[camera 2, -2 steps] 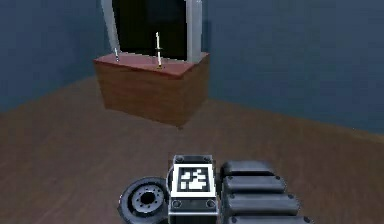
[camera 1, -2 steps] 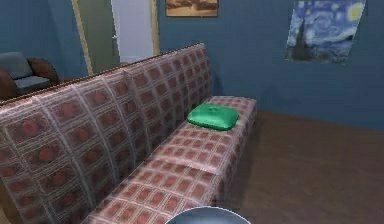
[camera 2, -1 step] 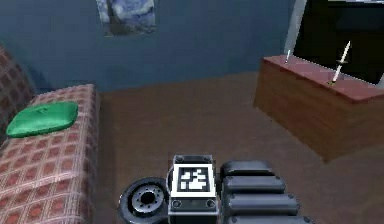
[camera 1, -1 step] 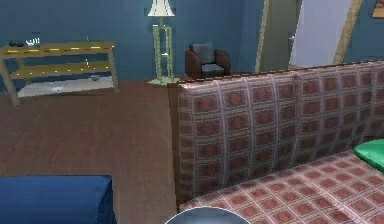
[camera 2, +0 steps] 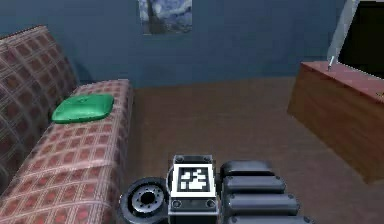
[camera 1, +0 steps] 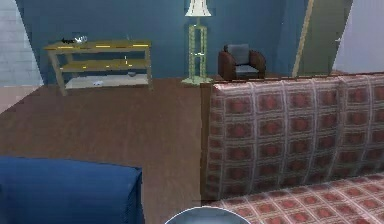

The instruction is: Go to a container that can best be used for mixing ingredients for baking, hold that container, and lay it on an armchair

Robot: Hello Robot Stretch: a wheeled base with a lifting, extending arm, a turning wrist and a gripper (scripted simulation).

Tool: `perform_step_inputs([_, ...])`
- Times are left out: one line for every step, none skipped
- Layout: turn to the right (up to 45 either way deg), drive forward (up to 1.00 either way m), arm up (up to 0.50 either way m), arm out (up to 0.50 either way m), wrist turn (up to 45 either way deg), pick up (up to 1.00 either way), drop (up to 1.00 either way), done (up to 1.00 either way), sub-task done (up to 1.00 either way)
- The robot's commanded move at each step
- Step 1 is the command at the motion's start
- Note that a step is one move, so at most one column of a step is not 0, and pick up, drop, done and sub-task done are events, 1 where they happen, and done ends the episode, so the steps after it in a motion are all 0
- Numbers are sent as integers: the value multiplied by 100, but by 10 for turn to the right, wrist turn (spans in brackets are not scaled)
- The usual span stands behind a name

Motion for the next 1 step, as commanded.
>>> perform_step_inputs([450,0,0,0,0,0,0,0,0])
